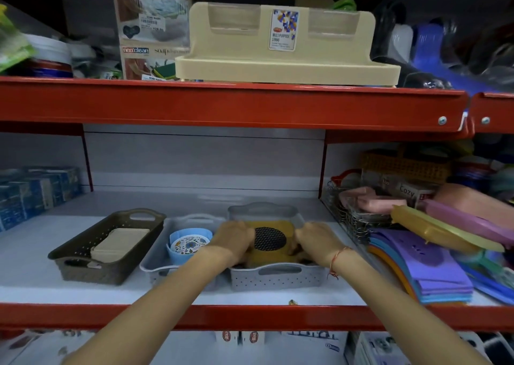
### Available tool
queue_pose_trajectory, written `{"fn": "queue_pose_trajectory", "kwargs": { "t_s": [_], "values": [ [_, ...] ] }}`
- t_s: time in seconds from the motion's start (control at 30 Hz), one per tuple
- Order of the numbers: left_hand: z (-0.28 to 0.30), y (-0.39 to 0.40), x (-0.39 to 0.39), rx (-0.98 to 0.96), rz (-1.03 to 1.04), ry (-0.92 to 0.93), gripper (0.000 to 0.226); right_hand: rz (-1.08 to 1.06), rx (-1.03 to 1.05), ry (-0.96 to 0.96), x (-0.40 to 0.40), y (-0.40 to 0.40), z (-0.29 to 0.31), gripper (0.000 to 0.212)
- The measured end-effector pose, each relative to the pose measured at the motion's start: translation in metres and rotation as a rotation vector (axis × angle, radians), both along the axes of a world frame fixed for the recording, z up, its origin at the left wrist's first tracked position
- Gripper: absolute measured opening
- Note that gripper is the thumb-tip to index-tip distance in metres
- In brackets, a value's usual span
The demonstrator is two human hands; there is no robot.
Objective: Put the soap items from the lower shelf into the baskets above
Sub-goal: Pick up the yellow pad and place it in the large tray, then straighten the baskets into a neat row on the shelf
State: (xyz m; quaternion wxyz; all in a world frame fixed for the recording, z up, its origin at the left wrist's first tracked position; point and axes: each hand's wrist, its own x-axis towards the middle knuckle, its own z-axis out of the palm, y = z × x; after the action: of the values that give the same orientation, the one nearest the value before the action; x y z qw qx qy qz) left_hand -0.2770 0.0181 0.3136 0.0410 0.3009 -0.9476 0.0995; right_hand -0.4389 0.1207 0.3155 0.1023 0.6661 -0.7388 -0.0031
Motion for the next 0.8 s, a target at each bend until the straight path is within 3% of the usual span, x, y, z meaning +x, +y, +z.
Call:
{"fn": "queue_pose_trajectory", "kwargs": {
  "t_s": [0.1, 0.2, 0.27, 0.37, 0.43, 0.5, 0.57, 0.8],
  "values": [
    [0.004, 0.001, 0.005, 0.136, -0.018, 0.16, 0.033, -0.017, 0.013, -0.05, -0.007, 0.0, 0.003, 0.023],
    [0.011, -0.022, 0.05, 0.373, 0.038, 0.495, 0.034, -0.043, -0.085, -0.18, 0.026, -0.023, 0.008, 0.02],
    [0.017, -0.027, 0.062, 0.446, 0.116, 0.68, 0.028, -0.046, -0.231, -0.387, 0.034, -0.024, 0.013, 0.019],
    [0.033, -0.032, 0.078, 0.542, 0.318, 0.757, 0.04, -0.091, -0.377, -0.853, 0.045, -0.031, 0.028, 0.02],
    [0.041, -0.043, 0.093, 0.723, 0.444, 0.81, 0.058, -0.088, -0.302, -1.254, 0.069, -0.042, 0.041, 0.021],
    [0.049, -0.051, 0.111, 1.003, 0.474, 0.874, 0.068, -0.119, -0.202, -1.438, 0.095, -0.058, 0.052, 0.023],
    [0.051, -0.051, 0.118, 1.144, 0.46, 0.854, 0.067, -0.168, -0.133, -1.48, 0.113, -0.077, 0.05, 0.018],
    [0.043, -0.064, 0.102, 1.076, 0.456, 0.563, 0.083, -0.313, 0.007, -1.373, 0.154, -0.111, 0.031, 0.038]
  ]
}}
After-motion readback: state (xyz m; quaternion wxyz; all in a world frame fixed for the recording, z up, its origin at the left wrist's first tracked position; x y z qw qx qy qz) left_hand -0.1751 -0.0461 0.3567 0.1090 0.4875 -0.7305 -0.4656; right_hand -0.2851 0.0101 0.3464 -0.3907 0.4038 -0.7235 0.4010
